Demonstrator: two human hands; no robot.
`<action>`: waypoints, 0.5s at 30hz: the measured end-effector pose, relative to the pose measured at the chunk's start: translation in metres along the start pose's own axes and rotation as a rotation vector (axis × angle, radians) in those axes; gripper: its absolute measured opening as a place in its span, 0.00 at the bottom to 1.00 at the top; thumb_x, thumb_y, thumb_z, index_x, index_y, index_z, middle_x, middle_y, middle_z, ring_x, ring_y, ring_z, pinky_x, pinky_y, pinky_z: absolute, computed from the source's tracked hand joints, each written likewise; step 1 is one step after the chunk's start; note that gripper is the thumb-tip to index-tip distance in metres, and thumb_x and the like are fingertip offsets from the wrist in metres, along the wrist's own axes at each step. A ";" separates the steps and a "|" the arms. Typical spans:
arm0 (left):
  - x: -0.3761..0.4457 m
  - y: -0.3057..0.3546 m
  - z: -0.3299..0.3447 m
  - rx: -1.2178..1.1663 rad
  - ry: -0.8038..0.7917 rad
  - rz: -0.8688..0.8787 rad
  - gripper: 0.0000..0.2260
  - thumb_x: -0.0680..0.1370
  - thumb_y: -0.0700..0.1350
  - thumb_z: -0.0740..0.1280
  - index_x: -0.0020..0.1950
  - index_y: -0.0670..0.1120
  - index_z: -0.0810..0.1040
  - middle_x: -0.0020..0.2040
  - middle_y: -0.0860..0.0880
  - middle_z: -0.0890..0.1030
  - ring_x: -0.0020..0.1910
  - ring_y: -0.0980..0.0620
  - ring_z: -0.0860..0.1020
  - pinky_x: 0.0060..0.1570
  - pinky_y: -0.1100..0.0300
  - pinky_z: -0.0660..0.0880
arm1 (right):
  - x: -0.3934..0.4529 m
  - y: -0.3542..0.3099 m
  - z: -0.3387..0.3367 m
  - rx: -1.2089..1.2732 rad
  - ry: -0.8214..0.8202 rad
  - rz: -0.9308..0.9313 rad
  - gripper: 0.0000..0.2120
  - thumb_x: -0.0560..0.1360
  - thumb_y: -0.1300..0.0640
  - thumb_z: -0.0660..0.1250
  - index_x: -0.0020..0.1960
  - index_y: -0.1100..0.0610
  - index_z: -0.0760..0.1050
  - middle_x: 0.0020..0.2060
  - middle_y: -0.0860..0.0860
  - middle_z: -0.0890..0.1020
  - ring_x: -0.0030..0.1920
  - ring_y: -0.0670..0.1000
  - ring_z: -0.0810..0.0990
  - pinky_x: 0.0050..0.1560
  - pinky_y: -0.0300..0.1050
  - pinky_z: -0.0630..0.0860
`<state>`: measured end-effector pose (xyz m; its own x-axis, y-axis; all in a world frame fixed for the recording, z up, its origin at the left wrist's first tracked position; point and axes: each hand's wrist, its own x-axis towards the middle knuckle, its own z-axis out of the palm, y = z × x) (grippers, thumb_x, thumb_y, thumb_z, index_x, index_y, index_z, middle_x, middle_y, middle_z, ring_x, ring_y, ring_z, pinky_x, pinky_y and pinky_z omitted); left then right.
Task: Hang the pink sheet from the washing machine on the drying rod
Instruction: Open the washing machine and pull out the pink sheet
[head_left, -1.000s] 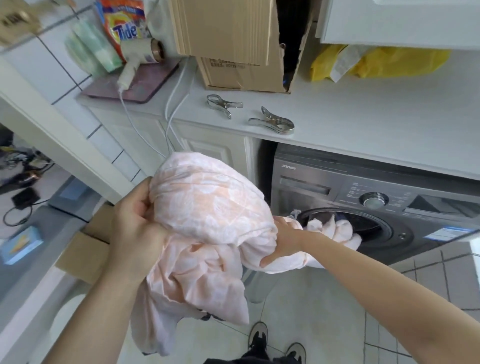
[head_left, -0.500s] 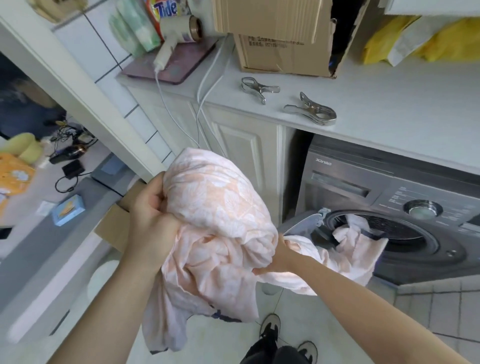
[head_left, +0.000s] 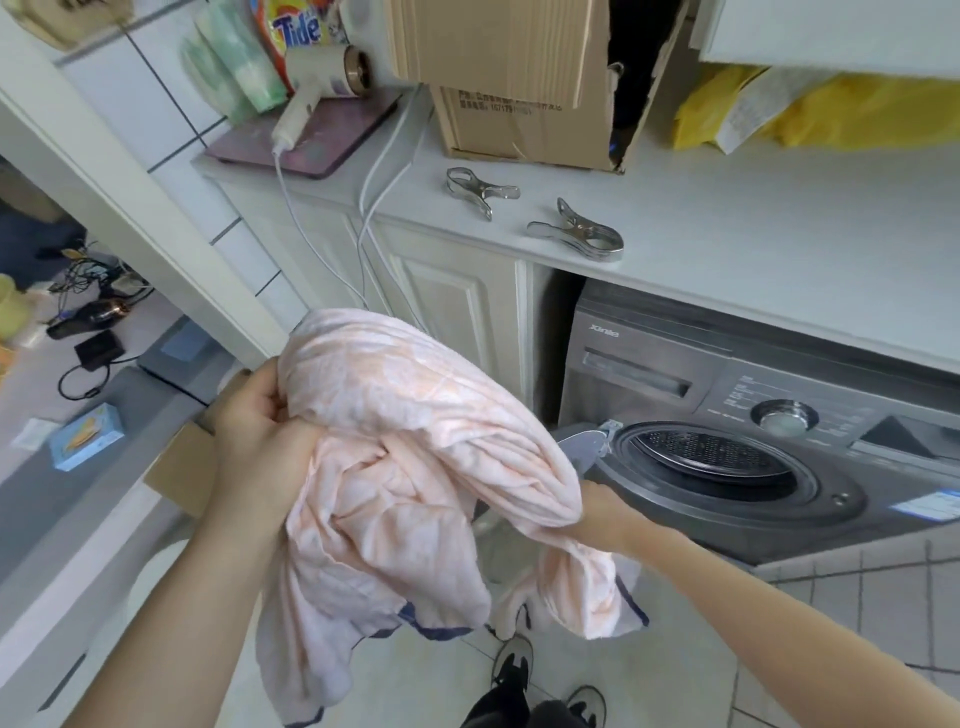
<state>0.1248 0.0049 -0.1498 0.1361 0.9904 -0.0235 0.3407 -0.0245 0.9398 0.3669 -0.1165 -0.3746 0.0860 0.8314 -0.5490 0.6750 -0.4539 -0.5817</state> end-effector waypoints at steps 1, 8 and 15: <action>0.000 0.000 0.003 0.011 -0.005 -0.001 0.10 0.71 0.35 0.69 0.47 0.49 0.80 0.42 0.51 0.83 0.45 0.52 0.81 0.43 0.55 0.79 | -0.005 0.009 -0.007 -0.026 0.038 0.006 0.45 0.66 0.25 0.63 0.75 0.46 0.59 0.71 0.45 0.68 0.70 0.49 0.68 0.69 0.42 0.65; -0.002 0.007 0.022 0.099 -0.032 0.053 0.06 0.73 0.39 0.72 0.49 0.43 0.79 0.44 0.44 0.83 0.39 0.55 0.78 0.38 0.59 0.74 | -0.071 0.046 -0.061 0.068 0.345 0.153 0.35 0.62 0.36 0.74 0.61 0.48 0.62 0.48 0.49 0.81 0.49 0.59 0.80 0.46 0.50 0.75; -0.013 0.005 0.038 0.164 -0.080 0.163 0.10 0.71 0.38 0.75 0.39 0.42 0.74 0.30 0.53 0.75 0.26 0.66 0.71 0.25 0.75 0.66 | -0.135 0.052 -0.079 0.102 0.391 -0.158 0.51 0.71 0.58 0.70 0.73 0.33 0.35 0.71 0.48 0.67 0.62 0.54 0.75 0.61 0.54 0.72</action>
<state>0.1599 -0.0136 -0.1574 0.2729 0.9577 0.0907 0.4537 -0.2113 0.8657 0.4485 -0.2273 -0.2832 0.2723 0.9430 -0.1912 0.6276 -0.3247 -0.7076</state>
